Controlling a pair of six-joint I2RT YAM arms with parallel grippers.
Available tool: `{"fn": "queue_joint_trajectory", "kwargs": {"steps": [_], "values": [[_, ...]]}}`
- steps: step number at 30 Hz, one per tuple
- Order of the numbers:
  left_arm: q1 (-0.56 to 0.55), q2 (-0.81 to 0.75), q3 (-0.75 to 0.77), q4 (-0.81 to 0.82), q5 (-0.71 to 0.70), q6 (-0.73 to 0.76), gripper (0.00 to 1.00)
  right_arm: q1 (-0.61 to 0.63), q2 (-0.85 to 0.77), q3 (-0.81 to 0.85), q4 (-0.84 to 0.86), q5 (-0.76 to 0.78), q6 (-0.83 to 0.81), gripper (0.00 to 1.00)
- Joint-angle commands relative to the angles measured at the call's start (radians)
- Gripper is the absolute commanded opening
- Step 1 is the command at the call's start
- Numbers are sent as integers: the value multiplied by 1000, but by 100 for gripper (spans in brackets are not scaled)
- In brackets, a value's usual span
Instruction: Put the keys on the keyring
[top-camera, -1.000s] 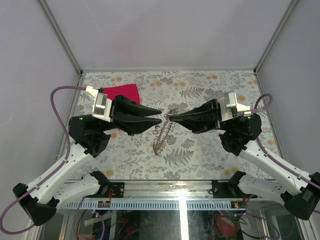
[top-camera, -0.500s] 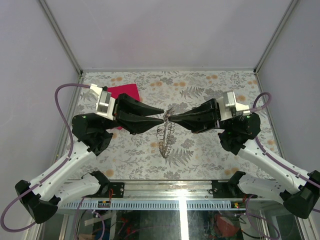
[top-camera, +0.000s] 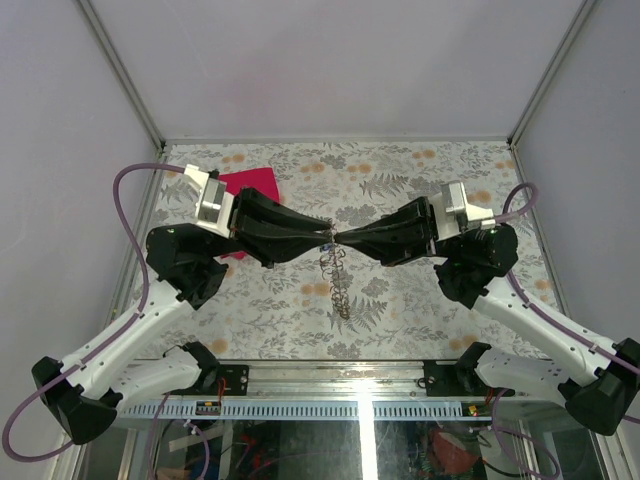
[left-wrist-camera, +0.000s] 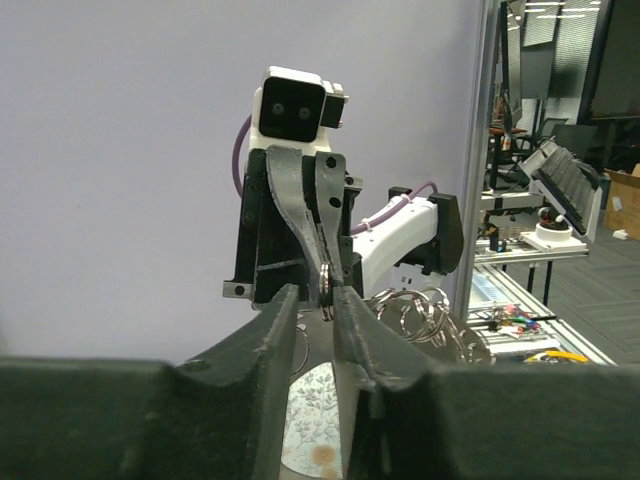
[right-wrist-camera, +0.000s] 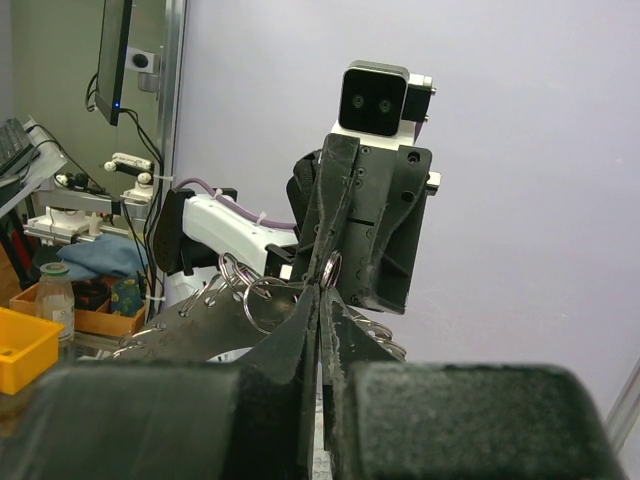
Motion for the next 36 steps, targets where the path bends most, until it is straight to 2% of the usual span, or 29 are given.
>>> {"fn": "queue_joint_trajectory", "kwargs": {"steps": [1,4,8,10,12,14,18,22,26,33,36], "values": [[-3,-1,36,43,16,0,17,8,6,62,70,2,6,0],[-4,1,46,23,28,7,2,8,7,62,69,1,6,0],[-4,-3,69,-48,60,48,0,7,-3,65,38,-2,-14,0],[-4,-10,95,-144,83,111,0,8,-21,69,-25,-9,-54,8],[-3,-23,132,-281,94,197,0,7,-53,72,-134,-12,-125,19],[-4,-37,168,-418,99,293,0,8,-93,77,-262,-5,-201,25],[-4,-44,262,-709,104,497,0,8,-156,113,-559,11,-370,32],[-4,-40,327,-893,115,655,0,8,-187,152,-796,31,-506,37],[-4,-47,334,-948,108,755,0,8,-218,131,-859,83,-563,37],[-4,-38,329,-936,45,822,0,8,-231,116,-896,144,-623,33],[-3,-40,305,-944,44,911,0,8,-237,105,-893,160,-644,33]]}}
